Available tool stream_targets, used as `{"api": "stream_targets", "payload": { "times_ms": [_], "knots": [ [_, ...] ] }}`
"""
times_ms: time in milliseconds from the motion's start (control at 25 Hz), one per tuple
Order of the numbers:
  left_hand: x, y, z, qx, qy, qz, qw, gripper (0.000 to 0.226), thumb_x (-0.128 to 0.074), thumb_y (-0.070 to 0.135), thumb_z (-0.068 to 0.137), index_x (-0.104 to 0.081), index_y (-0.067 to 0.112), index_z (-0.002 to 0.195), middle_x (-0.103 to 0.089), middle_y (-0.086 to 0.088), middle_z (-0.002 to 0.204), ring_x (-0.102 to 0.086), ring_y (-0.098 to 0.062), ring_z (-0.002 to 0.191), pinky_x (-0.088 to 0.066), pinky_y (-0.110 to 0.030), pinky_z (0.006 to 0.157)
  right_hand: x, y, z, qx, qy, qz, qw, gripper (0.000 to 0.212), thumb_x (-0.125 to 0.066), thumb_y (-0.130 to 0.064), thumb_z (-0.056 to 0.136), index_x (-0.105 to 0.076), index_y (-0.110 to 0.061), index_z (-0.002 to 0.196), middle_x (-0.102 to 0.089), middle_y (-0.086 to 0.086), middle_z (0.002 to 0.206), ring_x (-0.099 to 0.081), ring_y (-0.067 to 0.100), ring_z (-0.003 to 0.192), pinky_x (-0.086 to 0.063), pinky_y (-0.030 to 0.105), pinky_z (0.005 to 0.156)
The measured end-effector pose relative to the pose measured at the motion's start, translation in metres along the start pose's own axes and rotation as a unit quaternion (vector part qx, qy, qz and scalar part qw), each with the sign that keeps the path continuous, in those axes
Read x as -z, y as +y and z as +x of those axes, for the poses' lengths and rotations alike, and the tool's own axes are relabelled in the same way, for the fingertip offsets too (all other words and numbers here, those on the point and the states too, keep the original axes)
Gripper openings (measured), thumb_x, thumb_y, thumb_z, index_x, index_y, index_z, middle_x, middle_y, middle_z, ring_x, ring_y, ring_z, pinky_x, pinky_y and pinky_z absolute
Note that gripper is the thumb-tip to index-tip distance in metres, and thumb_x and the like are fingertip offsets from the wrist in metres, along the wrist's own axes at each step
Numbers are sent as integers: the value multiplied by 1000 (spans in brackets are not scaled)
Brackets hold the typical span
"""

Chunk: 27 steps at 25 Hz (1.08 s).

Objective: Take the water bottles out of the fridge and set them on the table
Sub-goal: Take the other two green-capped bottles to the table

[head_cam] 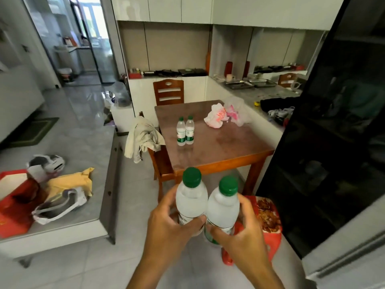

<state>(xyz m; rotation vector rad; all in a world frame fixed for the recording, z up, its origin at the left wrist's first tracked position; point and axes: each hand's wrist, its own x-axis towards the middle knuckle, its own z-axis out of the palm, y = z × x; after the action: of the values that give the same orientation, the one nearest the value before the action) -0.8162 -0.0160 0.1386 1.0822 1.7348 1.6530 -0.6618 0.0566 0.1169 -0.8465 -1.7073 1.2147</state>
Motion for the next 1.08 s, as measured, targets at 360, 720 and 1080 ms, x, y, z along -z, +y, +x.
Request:
{"api": "stream_targets", "payload": {
  "times_ms": [360,720,1080],
  "knots": [
    [-18,-80,166,69,19,70,995,72,-90,28,59,-54,43,119,-65,26,115,-61,-6,110,-53,-30,95,-44,105,172,-15,-3,14,1000,72,-92,-26,58,-55,-43,118,-69,-13,112,-66,11,104,-58,38,84],
    [-85,-135,358,161,-60,234,957,65,-78,44,73,-37,36,124,-48,15,132,-46,-9,126,-35,-22,108,-29,179,356,-79,-34,-4,996,73,-87,-43,52,-55,-32,117,-68,-23,104,-63,-6,95,-50,9,71],
    [-140,-185,529,114,-56,182,975,59,-84,28,64,-48,39,109,-57,17,110,-56,-1,100,-40,-3,79,-29,275,524,-95,21,-144,985,64,-94,-21,56,-57,-51,100,-69,-15,93,-66,4,90,-56,25,75]
  ]
}}
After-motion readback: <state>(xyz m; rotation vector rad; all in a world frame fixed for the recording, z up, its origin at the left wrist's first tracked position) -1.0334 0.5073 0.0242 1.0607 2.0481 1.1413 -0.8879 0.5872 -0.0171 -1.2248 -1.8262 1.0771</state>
